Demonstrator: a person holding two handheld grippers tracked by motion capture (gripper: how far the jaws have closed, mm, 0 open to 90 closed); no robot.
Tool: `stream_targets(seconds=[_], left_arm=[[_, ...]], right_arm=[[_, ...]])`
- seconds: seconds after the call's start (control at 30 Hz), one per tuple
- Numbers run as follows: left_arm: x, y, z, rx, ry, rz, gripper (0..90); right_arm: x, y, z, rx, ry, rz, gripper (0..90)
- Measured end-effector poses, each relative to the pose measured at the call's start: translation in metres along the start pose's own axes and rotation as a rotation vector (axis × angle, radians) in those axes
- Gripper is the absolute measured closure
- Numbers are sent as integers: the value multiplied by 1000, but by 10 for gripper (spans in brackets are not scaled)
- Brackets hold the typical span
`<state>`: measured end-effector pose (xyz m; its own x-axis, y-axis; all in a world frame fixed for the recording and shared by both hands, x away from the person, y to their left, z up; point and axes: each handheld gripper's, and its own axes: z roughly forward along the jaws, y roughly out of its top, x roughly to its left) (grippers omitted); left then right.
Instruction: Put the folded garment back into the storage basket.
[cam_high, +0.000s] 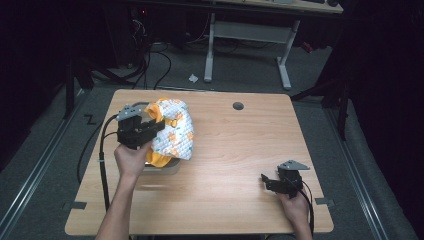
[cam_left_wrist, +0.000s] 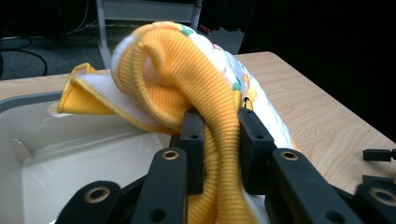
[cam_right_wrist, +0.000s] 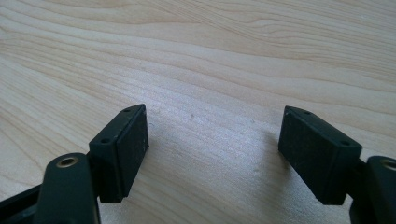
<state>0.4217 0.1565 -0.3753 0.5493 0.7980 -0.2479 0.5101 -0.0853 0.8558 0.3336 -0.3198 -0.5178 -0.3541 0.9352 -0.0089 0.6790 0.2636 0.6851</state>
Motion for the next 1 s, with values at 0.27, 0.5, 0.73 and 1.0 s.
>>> stream_targets(seconds=[0.27,0.5,0.73,1.0], left_arm=[[10,-1,-1,13,18,-8,746],[20,-5,0,26,30,-23,746],[29,-8,3,39,44,-34,745],[38,-12,9,70,59,-40,744]], right_arm=[[0,0,0,0,0,0,243],[0,0,0,0,0,0,243],[0,0,0,0,0,0,244],[0,0,0,0,0,0,244]])
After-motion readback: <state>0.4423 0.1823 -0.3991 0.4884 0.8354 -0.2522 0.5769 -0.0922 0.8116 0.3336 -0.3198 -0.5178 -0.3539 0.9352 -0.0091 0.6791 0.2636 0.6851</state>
